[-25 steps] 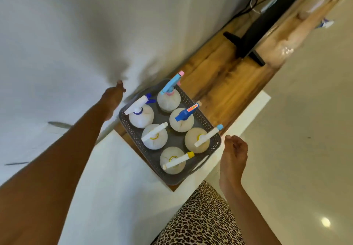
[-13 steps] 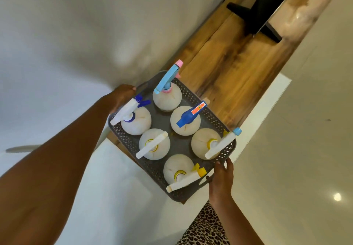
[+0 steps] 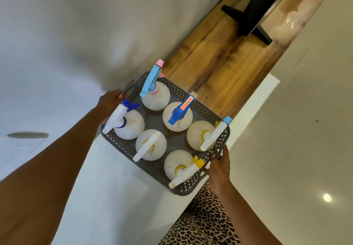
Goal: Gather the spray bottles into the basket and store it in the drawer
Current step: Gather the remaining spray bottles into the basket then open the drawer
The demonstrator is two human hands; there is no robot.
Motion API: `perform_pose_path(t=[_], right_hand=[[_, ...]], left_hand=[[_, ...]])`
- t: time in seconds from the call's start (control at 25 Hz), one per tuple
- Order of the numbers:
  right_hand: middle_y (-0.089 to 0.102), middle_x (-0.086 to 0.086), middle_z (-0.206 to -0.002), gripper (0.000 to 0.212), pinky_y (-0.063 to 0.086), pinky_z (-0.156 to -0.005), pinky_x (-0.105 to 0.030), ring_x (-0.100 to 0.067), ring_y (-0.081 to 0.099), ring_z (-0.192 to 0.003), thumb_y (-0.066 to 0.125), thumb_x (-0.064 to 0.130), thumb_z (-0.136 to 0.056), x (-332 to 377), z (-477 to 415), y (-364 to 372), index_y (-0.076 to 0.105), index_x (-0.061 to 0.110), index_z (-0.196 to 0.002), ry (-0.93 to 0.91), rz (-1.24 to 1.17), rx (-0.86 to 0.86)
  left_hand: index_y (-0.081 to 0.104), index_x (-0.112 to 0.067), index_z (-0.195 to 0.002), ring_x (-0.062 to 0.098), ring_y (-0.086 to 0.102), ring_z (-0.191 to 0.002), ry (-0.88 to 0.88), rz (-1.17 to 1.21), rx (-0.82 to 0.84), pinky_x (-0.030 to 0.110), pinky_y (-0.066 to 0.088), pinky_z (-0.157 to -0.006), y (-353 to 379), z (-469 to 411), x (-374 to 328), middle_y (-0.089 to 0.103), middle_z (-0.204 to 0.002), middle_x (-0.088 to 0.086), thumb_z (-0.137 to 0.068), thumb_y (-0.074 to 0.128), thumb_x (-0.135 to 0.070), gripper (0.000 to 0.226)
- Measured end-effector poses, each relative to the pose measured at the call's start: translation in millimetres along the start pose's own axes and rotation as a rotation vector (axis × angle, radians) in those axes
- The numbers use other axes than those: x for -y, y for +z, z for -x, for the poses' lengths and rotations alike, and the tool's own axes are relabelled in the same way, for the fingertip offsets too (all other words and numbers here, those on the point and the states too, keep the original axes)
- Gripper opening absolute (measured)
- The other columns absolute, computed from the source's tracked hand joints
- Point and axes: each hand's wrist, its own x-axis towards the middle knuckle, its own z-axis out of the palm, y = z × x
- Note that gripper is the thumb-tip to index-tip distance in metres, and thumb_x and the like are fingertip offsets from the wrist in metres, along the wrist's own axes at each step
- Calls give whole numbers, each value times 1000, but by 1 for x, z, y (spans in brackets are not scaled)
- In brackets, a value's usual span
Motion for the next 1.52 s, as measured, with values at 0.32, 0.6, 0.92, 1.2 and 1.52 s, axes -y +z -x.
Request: perform_pose_path(t=[0.32, 0.6, 0.92, 1.2, 1.52], right_hand=[[61, -16, -114, 42, 46, -97, -55, -33, 57, -106, 43, 1, -92, 51, 32, -33, 49, 21, -129, -150, 219, 57], [59, -17, -102, 33, 48, -85, -42, -33, 57, -99, 52, 1, -87, 90, 82, -46, 56, 6, -120, -354, 497, 215], [58, -6, -87, 41, 47, -84, -48, -27, 55, -79, 42, -9, -88, 68, 161, -33, 51, 5, -126, -442, 714, 542], [64, -25, -109, 39, 51, -82, -50, -41, 60, -99, 44, -7, -84, 10, 215, 10, 63, 10, -113, -467, 832, 635], [58, -6, -105, 41, 47, -95, -50, -30, 57, -106, 45, 1, -89, -79, 204, 79, 58, 19, -123, -471, 982, 700]], left_hand=[[60, -2, -99, 38, 57, -101, -8, 34, -252, 33, 39, -82, -10, 117, 10, 65, -108, 23, -87, 51, -9, 17], [61, -6, -96, 37, 58, -98, -224, 294, -472, 35, 38, -76, -1, 267, 26, 66, -103, 21, -74, 35, -35, 45], [63, -8, -94, 34, 58, -96, -565, 481, -654, 36, 43, -80, 41, 441, 77, 66, -104, 19, -90, 44, -14, 20], [59, -15, -87, 8, 48, -65, -736, 672, -770, 22, 35, -53, 75, 539, 138, 59, -87, 5, -90, 45, -11, 15], [60, -9, -96, 9, 51, -63, -858, 744, -736, 18, 37, -47, 107, 534, 241, 58, -90, 8, -93, 39, -10, 21]])
